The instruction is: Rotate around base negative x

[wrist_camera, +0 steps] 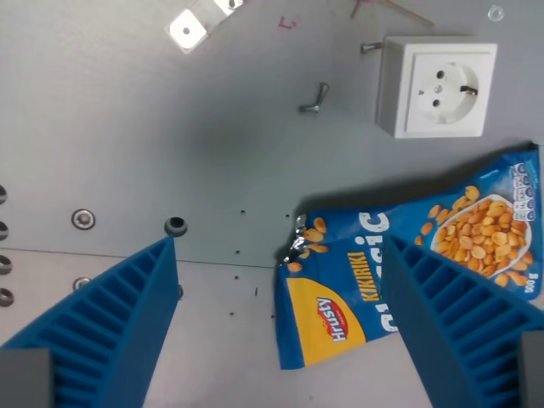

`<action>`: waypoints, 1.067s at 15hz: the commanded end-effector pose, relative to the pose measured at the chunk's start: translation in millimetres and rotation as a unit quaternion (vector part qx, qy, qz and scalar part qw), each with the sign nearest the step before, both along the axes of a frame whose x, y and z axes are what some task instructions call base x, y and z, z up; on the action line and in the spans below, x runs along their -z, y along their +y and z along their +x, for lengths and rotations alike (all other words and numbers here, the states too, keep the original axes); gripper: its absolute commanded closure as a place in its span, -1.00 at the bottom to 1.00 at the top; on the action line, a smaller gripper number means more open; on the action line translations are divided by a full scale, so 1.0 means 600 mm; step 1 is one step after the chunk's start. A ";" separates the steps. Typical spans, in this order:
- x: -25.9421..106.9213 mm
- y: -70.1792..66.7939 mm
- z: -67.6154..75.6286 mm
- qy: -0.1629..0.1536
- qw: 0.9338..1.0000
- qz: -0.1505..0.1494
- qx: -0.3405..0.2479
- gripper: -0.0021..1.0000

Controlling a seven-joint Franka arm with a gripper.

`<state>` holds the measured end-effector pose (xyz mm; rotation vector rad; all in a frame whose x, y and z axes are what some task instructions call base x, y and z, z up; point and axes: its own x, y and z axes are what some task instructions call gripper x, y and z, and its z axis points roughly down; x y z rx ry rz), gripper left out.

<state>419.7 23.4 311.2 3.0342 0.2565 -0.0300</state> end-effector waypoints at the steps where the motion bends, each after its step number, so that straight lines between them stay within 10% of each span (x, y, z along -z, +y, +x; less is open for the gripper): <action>1: -0.004 0.004 0.000 -0.001 0.995 -0.102 0.008 -1.00; 16: -0.004 0.004 0.000 0.001 0.980 -0.201 0.007 -1.00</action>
